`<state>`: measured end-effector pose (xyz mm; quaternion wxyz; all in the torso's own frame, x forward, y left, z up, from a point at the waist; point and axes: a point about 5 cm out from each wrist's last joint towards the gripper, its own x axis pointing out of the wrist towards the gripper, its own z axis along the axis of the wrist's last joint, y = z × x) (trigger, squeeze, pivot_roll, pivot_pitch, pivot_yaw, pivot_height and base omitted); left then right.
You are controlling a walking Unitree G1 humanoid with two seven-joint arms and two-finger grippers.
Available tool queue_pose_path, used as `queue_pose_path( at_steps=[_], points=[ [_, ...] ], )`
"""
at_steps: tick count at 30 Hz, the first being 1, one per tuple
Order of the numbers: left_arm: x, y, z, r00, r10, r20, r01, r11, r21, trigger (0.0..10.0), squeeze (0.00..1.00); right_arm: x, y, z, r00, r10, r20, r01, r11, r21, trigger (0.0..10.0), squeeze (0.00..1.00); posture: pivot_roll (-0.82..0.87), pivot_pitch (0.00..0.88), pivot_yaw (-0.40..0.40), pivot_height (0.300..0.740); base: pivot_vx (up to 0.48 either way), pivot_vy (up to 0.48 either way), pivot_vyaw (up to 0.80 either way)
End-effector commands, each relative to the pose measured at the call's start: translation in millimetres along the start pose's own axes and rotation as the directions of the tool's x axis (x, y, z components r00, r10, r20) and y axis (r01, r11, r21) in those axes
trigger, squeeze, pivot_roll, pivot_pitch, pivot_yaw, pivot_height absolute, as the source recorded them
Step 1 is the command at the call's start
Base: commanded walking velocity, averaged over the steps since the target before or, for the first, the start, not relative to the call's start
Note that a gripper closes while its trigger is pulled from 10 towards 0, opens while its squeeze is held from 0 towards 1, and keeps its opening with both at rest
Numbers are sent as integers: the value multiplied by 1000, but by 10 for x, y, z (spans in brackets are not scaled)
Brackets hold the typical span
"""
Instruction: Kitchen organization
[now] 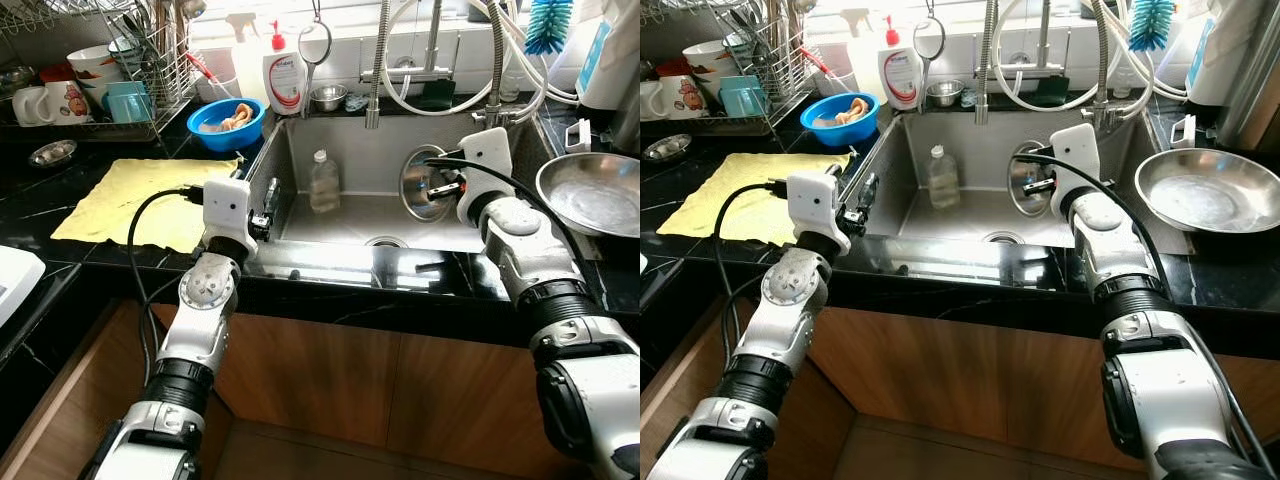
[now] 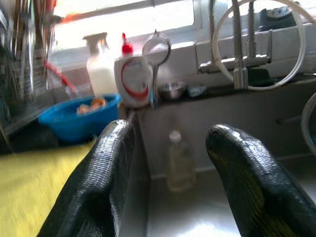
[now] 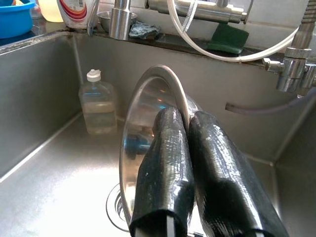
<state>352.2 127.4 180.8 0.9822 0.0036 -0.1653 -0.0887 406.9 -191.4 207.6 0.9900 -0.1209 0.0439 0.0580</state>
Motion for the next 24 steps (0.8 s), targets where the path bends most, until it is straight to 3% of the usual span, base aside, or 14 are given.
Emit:
queue_pose_path(
  at_steps=[1, 8, 16, 24],
  points=[
    [-25, 91, 5, 999, 45, -4, -45, 999, -22, 10000, 0, 10, 56, 1, 1000, 22, 14, -22, 1000, -4, 10000, 0, -189, 0, 106, 740, 0, 0, 0],
    [-96, 77, -102, 995, 90, -47, -94, 990, -103, 10000, 0, -15, 90, -85, 999, 37, 35, -36, 999, -12, 10000, 0, -196, 0, 102, 740, 0, 0, 0],
    [-163, 51, -203, 992, 77, -96, -88, 989, -117, 10000, 0, -52, 71, -320, 999, -2, -35, 2, 1000, -21, 10000, 0, -191, 0, 100, 740, 0, 0, 0],
    [-206, 21, -261, 990, 65, -125, -79, 991, -112, 10000, 0, -58, 48, -357, 999, -27, -46, 25, 999, -27, 10000, 0, -183, 0, 91, 740, 0, 0, 0]
  ],
)
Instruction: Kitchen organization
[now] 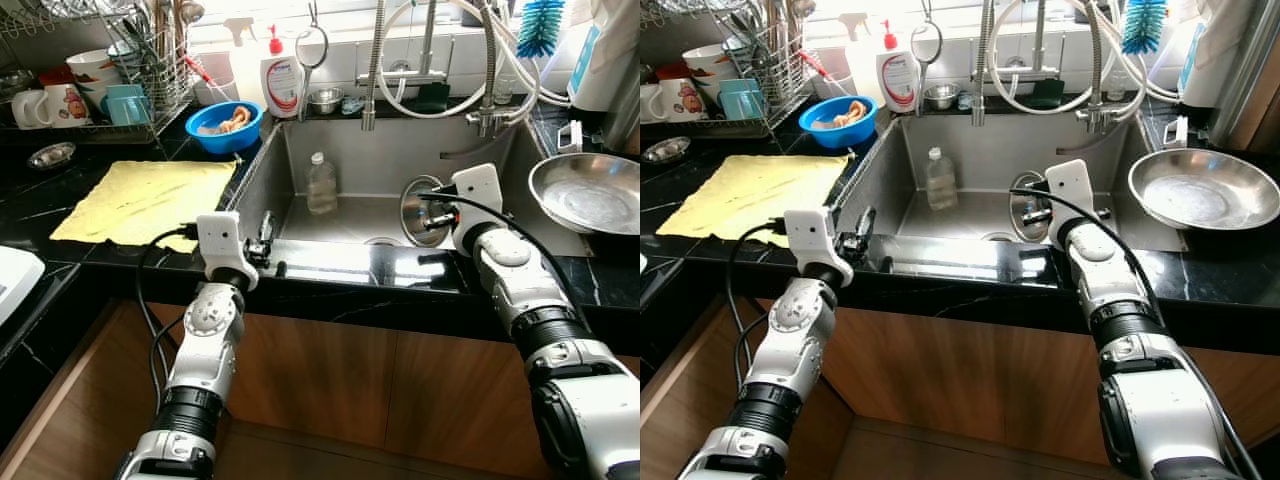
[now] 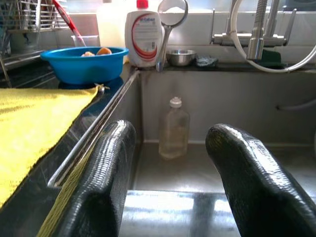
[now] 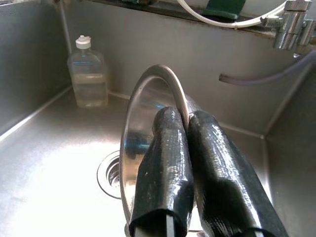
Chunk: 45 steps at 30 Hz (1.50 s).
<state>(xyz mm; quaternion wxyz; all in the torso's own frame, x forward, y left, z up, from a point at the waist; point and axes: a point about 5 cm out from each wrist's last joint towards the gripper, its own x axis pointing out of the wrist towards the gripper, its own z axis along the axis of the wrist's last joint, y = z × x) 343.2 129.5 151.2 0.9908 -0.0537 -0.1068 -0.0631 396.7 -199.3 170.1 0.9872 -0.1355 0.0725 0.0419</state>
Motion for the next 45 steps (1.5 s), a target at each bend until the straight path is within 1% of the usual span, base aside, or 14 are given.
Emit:
queue_pose_path(
  at_steps=[1, 23, 24, 25, 26, 27, 28, 32, 33, 34, 35, 36, 41, 45],
  points=[
    [-27, 25, -21, 1000, -3, -21, 3, 1000, 9, 10000, 0, 8, 14, 30, 1000, -6, 20, 5, 1000, 5, 10000, 0, -183, 0, 92, 740, 0, 0, 0],
    [-33, 20, -9, 999, -18, -31, 19, 999, 26, 10000, 0, 9, 47, -10, 1000, 0, 6, 0, 1000, 17, 10000, 0, -177, 0, 104, 740, 0, 0, 0],
    [-34, 20, -9, 999, -19, -31, 19, 999, 26, 10000, 0, 9, 47, -10, 1000, 1, 6, -1, 1000, 18, 10000, 94, -177, 0, 104, 740, 0, 0, 0],
    [-34, 20, -9, 999, -19, -31, 19, 999, 26, 10000, 0, 9, 47, -10, 1000, 1, 6, -1, 1000, 18, 10000, 94, -177, 0, 104, 740, 0, 0, 0],
    [-33, 22, -3, 999, -18, -30, 19, 999, 25, 10000, 0, 10, 54, -4, 1000, 5, 11, -5, 1000, 27, 10000, 867, -176, 0, 105, 740, 0, 0, 0],
    [-31, 22, -1, 999, -18, -30, 18, 1000, 25, 10000, 0, 11, 56, -2, 1000, 6, 12, -7, 1000, 29, 10000, 867, -176, 0, 105, 740, 0, 0, 0],
    [-31, 21, 0, 999, -18, -30, 19, 1000, 25, 10000, 0, 11, 58, -1, 1000, 7, 12, -8, 1000, 29, 10000, 1000, -177, 0, 105, 740, 0, 0, 0],
    [-29, 17, 5, 999, -21, -29, 22, 999, 25, 10000, 0, 14, 66, 3, 1000, 8, 11, -8, 1000, 26, 10000, 1000, -177, 0, 105, 740, 0, 0, 0],
    [-29, 16, 6, 999, -22, -29, 23, 999, 24, 10000, 0, 13, 64, 2, 1000, 7, 11, -7, 1000, 24, 10000, 973, -176, 0, 104, 740, 0, 0, 0],
    [-29, 16, 6, 999, -22, -29, 23, 999, 24, 10000, 0, 13, 64, 2, 1000, 7, 11, -7, 1000, 24, 10000, 973, -176, 0, 104, 740, 0, 0, 0],
    [-30, 15, 3, 999, -21, -30, 22, 999, 24, 10000, 0, 12, 68, -5, 1000, 7, 9, -7, 1000, 21, 10000, 125, -176, 0, 104, 740, 0, 0, 0],
    [-33, 15, 0, 999, -21, -31, 21, 999, 24, 10000, 0, 10, 73, -12, 1000, 7, 8, -8, 1000, 19, 10000, 0, -175, 0, 103, 740, 0, 0, 0],
    [-37, 11, -3, 999, -20, -32, 21, 1000, 22, 10000, 0, 1, 80, -20, 1000, 0, 15, 0, 1000, 20, 10000, 0, -174, 0, 103, 740, 0, 0, 0],
    [-24, 7, 11, 999, -23, -27, 23, 999, 23, 10000, 0, -16, 41, 88, 998, -26, 63, 26, 1000, -3, 10000, 0, -176, 0, 106, 740, 0, 0, 0]
  ],
)
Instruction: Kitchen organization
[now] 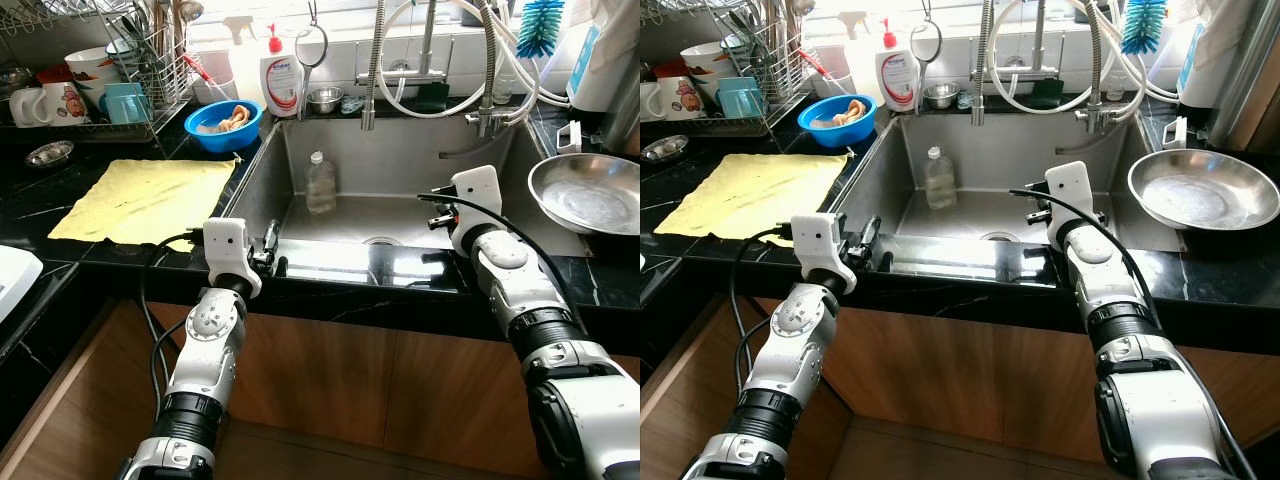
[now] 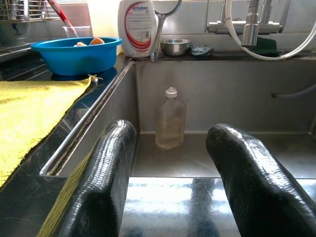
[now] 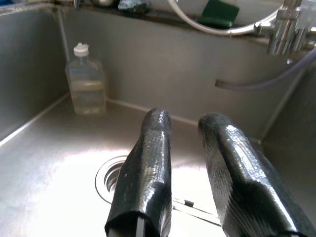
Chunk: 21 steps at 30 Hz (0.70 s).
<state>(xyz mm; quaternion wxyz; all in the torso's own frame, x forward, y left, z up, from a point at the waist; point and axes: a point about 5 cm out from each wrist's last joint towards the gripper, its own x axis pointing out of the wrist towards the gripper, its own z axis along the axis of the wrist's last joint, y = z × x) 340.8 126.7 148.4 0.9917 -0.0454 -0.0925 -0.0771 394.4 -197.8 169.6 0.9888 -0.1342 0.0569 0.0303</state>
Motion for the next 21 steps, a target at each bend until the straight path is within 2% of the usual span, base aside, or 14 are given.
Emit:
queue_pose_path(
  at_steps=[1, 6, 7, 8, 10, 11, 16, 17, 18, 19, 21],
  points=[
    [3, 33, 37, 1000, 3, 5, -3, 1000, 11, 10000, 0, -3, -8, 175, 998, -11, 65, 11, 1000, -4, 10000, 0, -182, 0, 107, 740, 0, 0, 0],
    [6, 6, 25, 1000, -5, 2, 5, 1000, 8, 10000, 0, -53, -119, 422, 989, -47, 139, 53, 998, -41, 10000, 0, -193, 0, 110, 740, 0, 0, 0],
    [7, -3, 22, 1000, -8, 1, 8, 1000, 5, 10000, 0, -88, -182, 554, 984, -70, 165, 82, 995, -65, 10000, 0, -193, 0, 110, 740, 0, 0, 0],
    [9, -12, 19, 1000, -11, 1, 11, 1000, 3, 10000, 0, -118, -241, 656, 980, -95, 174, 112, 990, -90, 10000, 0, -193, 0, 110, 740, 0, 0, 0],
    [11, -21, 11, 1000, -14, -1, 14, 1000, 2, 10000, 0, -134, -285, 713, 980, -109, 164, 127, 986, -106, 10000, 0, -209, 0, 113, 740, 0, 0, 0],
    [11, -25, 7, 1000, -16, -3, 16, 1000, 1, 10000, 0, -141, -289, 717, 985, -101, 138, 119, 984, -129, 10000, 1000, -213, 0, 114, 740, 0, 0, 0],
    [5, -37, -9, 1000, -21, -8, 21, 1000, -3, 10000, 0, -200, -307, 705, 991, -126, 41, 132, 974, -184, 10000, 1000, -216, 0, 112, 740, 0, 0, 0],
    [4, -37, -10, 1000, -23, -9, 23, 1000, -2, 10000, 0, -206, -305, 665, 993, -117, 10, 116, 966, -231, 10000, 1000, -216, 0, 112, 740, 0, 0, 0],
    [4, -37, -10, 1000, -23, -9, 23, 1000, -2, 10000, 0, -206, -305, 665, 993, -117, 10, 116, 966, -231, 10000, 1000, -216, 0, 112, 740, 0, 0, 0],
    [1, -36, -14, 1000, -26, -11, 26, 1000, 0, 10000, 0, -222, -307, 604, 992, -121, -34, 108, 959, -260, 10000, 1000, -219, 0, 113, 740, 0, 0, 0],
    [0, -35, -15, 1000, -27, -12, 27, 1000, 1, 10000, 0, -229, -308, 568, 990, -129, -60, 110, 961, -255, 10000, 1000, -218, 0, 113, 740, 0, 0, 0]
  ],
)
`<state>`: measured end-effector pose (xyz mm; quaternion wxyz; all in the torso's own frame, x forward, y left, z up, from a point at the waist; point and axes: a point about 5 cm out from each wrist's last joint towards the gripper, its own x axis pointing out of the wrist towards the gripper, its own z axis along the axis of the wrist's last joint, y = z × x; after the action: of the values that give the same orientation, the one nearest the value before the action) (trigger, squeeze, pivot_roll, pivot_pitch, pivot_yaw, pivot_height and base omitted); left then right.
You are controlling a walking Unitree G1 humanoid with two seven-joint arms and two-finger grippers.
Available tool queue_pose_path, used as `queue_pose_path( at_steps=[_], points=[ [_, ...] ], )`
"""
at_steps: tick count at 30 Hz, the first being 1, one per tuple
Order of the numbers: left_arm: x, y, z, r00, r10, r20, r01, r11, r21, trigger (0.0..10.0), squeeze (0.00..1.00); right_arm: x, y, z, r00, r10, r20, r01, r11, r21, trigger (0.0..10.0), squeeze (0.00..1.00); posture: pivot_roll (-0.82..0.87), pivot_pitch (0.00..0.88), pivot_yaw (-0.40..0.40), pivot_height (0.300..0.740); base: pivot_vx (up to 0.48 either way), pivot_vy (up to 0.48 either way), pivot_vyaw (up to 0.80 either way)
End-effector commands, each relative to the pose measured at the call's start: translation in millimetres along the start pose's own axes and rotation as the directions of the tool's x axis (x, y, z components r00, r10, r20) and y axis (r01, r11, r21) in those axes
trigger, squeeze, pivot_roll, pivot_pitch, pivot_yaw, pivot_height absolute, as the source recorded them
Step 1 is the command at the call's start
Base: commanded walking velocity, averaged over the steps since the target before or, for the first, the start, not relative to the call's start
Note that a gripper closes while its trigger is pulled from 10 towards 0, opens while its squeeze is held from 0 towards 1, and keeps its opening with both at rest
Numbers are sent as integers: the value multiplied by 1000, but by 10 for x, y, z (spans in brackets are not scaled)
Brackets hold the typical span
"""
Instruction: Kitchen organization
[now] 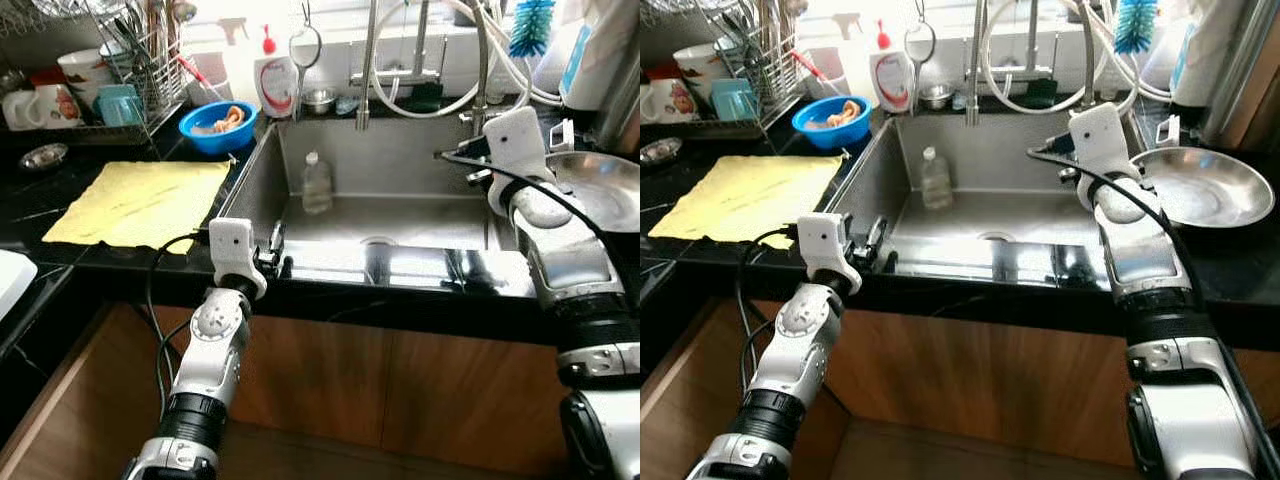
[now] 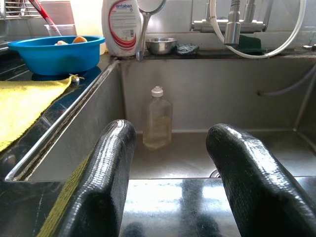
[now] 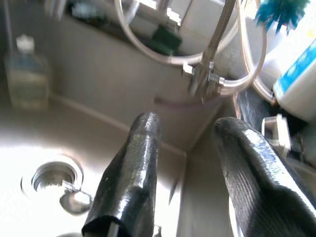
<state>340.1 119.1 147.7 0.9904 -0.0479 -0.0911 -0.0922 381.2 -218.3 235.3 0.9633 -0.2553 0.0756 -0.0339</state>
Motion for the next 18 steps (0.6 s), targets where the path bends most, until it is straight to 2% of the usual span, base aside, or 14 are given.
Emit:
queue_pose_path(
  at_steps=[1, 4, 12, 13, 14, 18],
  points=[
    [-5, 44, -1, 1000, 2, -9, -2, 1000, 10, 10000, 0, -23, 39, -5, 1000, 1, -29, -2, 1000, -23, 10000, 1000, -215, 0, 113, 740, 0, 0, 0],
    [-9, 49, -4, 1000, 1, -10, -1, 1000, 9, 10000, 0, -35, 23, -42, 998, -16, -62, 12, 998, -64, 10000, 1000, -219, 0, 116, 740, 0, 0, 0],
    [-21, 29, -18, 1000, -13, -15, 13, 1000, 8, 10000, 0, -57, -97, -87, 992, -83, -95, 82, 996, -16, 10000, 1000, -226, 0, 123, 740, 0, 0, 0],
    [-19, 24, -18, 1000, -16, -16, 16, 1000, 7, 10000, 0, -58, -111, -91, 991, -89, -101, 89, 996, -11, 10000, 35, -226, 0, 123, 740, 0, 0, 0],
    [-18, 23, -16, 1000, -17, -16, 17, 1000, 7, 10000, 0, -58, -125, -100, 990, -95, -107, 96, 995, -1, 10000, 0, -227, 0, 124, 740, 0, 0, 0],
    [-9, 19, -9, 1000, -24, -15, 24, 1000, 9, 10000, 0, -56, -181, -156, 984, -115, -135, 120, 992, 26, 10000, 0, -226, 0, 125, 740, 0, 0, 0]
  ],
)
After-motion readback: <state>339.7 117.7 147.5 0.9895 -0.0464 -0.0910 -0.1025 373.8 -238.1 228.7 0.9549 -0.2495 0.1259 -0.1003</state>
